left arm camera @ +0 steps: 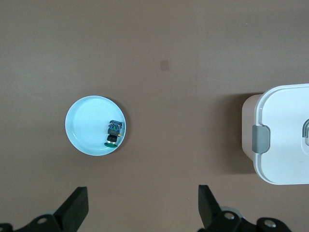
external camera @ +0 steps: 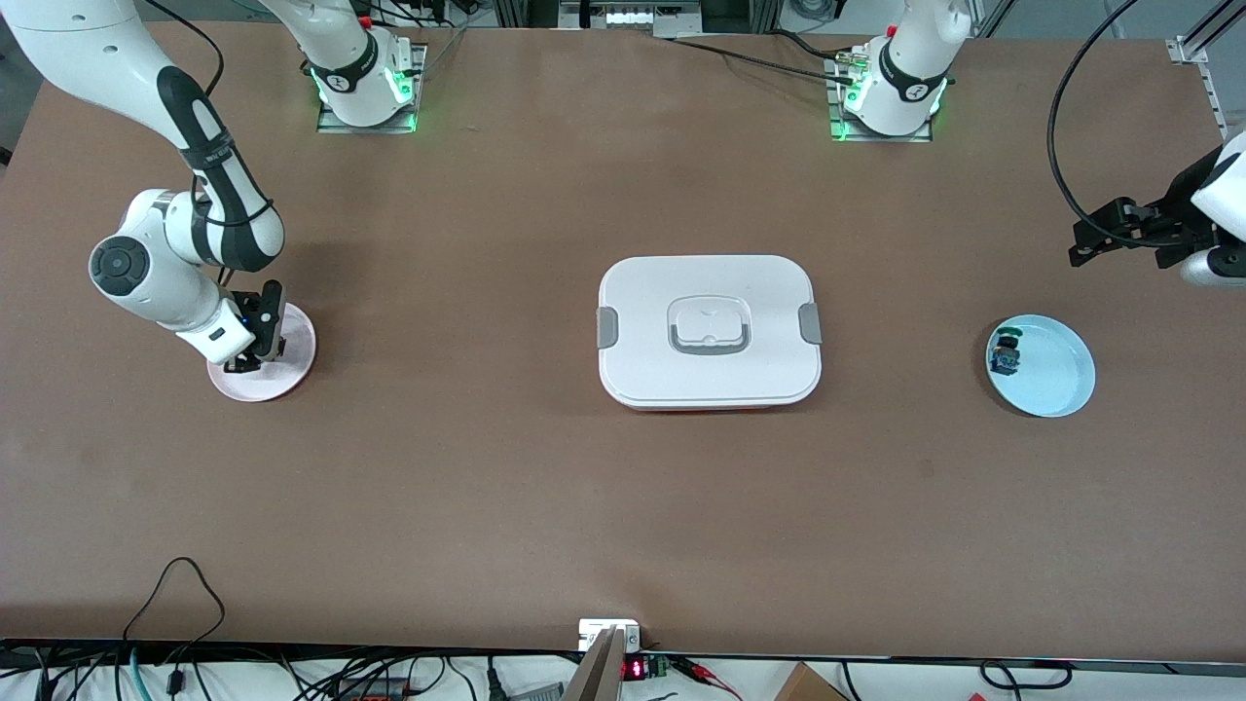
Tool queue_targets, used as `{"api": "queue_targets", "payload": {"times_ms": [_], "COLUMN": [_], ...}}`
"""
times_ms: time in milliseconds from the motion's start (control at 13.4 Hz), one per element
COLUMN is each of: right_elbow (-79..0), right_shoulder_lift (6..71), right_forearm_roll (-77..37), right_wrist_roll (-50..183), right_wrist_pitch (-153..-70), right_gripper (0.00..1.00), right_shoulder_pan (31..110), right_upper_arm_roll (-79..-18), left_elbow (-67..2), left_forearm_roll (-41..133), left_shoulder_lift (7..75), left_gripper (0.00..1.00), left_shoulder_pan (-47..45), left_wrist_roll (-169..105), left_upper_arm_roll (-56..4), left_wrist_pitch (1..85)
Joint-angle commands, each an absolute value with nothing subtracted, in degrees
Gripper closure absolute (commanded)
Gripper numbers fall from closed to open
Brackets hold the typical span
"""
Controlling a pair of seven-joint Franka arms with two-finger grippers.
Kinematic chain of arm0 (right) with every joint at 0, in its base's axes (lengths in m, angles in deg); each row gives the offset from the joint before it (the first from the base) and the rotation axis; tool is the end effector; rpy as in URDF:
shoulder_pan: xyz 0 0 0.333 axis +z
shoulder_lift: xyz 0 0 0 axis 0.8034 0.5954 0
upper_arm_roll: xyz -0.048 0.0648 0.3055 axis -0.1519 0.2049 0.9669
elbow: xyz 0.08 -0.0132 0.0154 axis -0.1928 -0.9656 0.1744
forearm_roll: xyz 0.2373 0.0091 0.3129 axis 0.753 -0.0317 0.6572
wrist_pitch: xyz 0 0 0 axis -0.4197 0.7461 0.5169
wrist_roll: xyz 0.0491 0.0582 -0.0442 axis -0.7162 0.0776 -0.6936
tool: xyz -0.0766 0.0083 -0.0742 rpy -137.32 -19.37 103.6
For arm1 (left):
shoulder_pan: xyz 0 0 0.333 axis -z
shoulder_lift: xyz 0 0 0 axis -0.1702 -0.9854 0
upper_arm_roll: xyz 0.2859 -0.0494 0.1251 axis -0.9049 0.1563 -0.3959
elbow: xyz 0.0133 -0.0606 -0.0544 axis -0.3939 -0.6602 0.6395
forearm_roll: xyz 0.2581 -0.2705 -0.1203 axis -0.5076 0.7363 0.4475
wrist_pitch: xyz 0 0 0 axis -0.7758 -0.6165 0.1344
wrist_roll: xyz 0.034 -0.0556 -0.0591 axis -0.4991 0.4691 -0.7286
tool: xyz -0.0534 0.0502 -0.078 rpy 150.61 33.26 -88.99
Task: Transfer orange switch to right arm and place
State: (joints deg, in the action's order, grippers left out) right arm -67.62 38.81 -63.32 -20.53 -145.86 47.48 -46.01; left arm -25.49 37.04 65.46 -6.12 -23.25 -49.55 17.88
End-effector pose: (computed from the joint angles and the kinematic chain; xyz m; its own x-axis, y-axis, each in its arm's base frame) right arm 0.5441 -0.0829 0.1854 0.0123 0.9970 -0.0764 0.9997 -0.0141 -0.0223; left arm 0.5627 0.0165 0.5984 0.9997 -0.0088 -0.0217 -0.0088 -1.0000 -0.0006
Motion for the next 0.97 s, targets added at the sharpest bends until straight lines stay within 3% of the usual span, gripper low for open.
{"api": "queue_targets", "payload": {"times_ms": [0,522,895], "right_elbow": [-68.4,-62.5,-50.2], "right_shoulder_lift": [36.8,31.7,30.9], "right_forearm_roll": [-63.3,-52.6,-51.3], "right_wrist_roll": [-21.5,-19.1,-8.1], "right_wrist_pitch": [-147.5,-135.2,-120.0], "right_gripper": [0.0,0.0,0.0], "right_shoulder_pan": [45.9,46.3,47.1], "right_upper_arm_roll": [-45.2,-45.2,-45.2], "left_elbow": [-23.8,-23.8,-23.8], "left_forearm_roll": [37.8,37.8,37.8], "left_shoulder_lift": [64.7,64.7,64.7], "left_gripper": [0.0,0.0,0.0], "left_shoulder_pan": [-6.3,-6.3,-6.3], "left_wrist_roll": [-23.3,-23.2,-23.3], "left_upper_arm_roll": [-49.9,-49.9,-49.9], "left_wrist_pitch": [16.8,16.8,16.8]}}
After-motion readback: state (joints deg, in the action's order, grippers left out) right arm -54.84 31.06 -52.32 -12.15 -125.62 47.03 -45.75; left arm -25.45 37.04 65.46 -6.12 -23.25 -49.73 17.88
